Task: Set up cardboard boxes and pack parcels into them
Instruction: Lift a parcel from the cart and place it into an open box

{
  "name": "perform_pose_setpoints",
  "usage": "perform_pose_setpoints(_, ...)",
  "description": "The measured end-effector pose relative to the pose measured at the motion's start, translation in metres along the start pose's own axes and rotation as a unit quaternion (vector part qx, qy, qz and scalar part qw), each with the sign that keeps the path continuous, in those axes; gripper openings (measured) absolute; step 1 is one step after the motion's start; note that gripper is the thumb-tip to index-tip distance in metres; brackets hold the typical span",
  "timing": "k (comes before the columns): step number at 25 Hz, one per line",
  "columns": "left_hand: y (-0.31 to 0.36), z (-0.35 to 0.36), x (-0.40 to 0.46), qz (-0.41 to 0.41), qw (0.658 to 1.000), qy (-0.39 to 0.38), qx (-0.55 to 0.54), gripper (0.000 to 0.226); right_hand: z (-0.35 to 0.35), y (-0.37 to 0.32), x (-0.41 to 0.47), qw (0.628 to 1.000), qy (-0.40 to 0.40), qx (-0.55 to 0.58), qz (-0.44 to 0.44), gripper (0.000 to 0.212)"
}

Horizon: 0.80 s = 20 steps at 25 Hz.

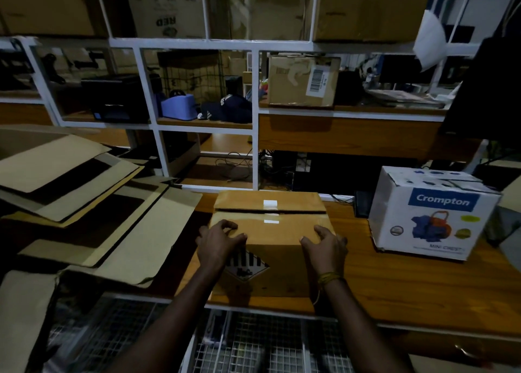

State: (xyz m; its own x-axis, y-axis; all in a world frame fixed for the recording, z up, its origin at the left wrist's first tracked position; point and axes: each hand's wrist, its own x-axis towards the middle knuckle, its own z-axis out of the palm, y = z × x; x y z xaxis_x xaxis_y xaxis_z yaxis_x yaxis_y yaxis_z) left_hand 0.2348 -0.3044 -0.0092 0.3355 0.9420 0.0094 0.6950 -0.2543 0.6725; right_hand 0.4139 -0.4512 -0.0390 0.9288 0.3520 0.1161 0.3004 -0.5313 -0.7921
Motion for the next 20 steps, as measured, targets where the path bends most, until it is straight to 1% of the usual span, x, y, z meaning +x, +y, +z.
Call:
perform_pose_setpoints(4, -0.013, -0.016, 0.001, 0.044, 0.999, 0.013, -0.022, 0.056, 0.004, -0.013, -0.025, 0.999, 0.042, 0.008, -0.014, 0.065)
perform_pose_setpoints(6, -0.018, -0.032, 0.007, 0.078, 0.996, 0.022, -0.046, 0.058, 0.002, -0.032, -0.038, 0.997, 0.076, 0.017, -0.029, 0.065)
perform_pose_setpoints(14, -0.035, -0.104, 0.019, 0.179, 0.971, 0.059, -0.149, 0.055, 0.003, -0.103, -0.096, 0.973, 0.208, 0.048, -0.094, 0.059)
perform_pose_setpoints(20, -0.057, -0.149, 0.004, 0.244, 0.945, 0.073, -0.206, 0.051, -0.009, -0.144, -0.162, 0.962, 0.250, 0.052, -0.100, 0.056)
